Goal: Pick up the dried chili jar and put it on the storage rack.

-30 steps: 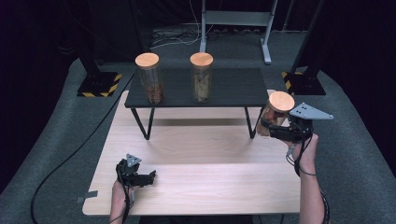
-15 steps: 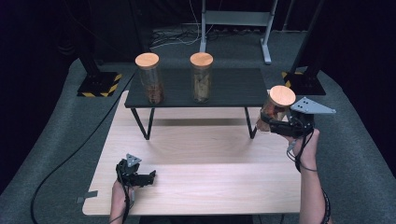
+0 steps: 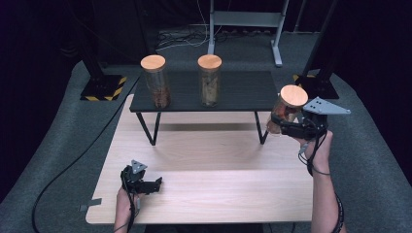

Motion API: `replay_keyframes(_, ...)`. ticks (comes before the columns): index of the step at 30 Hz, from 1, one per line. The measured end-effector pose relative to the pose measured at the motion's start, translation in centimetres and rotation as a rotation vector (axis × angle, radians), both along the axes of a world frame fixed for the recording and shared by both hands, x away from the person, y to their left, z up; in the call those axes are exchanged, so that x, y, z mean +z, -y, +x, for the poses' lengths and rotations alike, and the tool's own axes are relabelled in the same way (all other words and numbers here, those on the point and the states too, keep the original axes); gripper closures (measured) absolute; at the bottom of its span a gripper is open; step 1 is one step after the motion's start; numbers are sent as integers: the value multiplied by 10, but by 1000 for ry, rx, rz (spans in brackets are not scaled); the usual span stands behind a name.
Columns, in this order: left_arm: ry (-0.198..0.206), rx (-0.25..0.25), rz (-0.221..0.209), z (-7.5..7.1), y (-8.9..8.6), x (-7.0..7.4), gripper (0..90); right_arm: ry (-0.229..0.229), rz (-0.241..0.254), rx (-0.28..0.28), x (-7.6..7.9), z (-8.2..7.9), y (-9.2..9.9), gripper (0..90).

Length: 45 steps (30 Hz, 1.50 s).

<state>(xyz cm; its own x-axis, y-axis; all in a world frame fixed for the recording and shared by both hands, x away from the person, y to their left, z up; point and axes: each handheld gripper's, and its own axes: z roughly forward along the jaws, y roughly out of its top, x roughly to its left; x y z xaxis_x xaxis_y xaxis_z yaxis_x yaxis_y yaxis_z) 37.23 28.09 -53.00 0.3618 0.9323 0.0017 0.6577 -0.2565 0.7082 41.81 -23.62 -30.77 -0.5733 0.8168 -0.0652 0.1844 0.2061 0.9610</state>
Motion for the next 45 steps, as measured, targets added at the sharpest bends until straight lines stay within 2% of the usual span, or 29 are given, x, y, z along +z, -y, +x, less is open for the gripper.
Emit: replay_keyframes(45,0,0,0,0,0,0,0,12,9,21,23,8,-7,244)
